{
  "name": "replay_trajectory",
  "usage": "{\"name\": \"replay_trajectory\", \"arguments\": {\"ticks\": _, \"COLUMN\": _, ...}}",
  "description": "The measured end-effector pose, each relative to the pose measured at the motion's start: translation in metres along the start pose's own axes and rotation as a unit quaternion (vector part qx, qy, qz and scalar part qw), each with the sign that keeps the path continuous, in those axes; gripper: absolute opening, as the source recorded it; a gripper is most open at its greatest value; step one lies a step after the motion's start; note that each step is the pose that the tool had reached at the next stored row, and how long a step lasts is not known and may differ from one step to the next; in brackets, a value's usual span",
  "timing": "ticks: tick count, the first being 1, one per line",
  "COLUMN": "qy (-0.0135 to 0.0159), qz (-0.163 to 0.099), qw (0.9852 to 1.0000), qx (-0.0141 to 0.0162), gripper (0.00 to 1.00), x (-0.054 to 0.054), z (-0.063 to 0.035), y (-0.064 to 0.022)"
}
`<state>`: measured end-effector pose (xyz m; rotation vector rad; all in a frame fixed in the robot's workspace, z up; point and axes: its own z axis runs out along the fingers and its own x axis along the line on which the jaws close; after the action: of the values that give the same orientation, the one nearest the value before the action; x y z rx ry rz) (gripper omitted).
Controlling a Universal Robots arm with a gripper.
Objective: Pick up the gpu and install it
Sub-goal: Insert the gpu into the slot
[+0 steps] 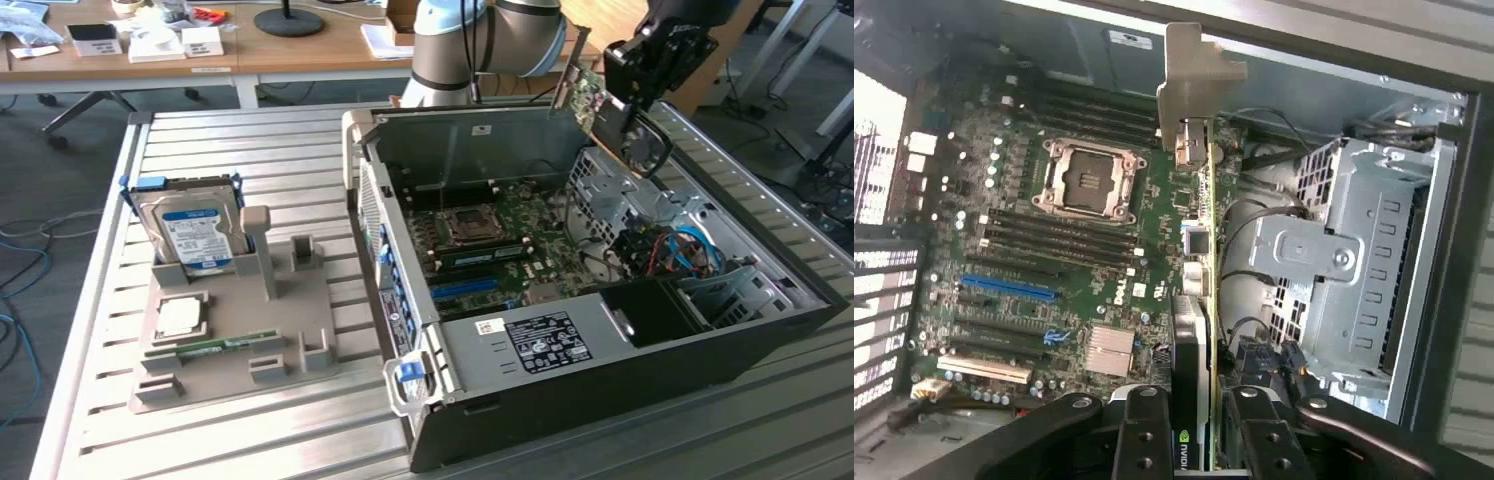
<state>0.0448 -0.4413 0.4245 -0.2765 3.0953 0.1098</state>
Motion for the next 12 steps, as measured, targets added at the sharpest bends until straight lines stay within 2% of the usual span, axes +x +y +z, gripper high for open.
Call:
{"name": "replay_trajectory", "arguments": {"ticks": 6, "qy": 0.0021, "qz": -0.030, "qw": 0.9995, "qx": -0.0011, "gripper": 0.27, "x": 0.0000, "z": 0.0000, "y": 0.0000}}
{"name": "replay_trajectory", "arguments": {"ticks": 12, "qy": 0.0041, "qz": -0.061, "qw": 0.9981, "qx": -0.0023, "gripper": 0.27, "x": 0.0000, "z": 0.0000, "y": 0.0000}}
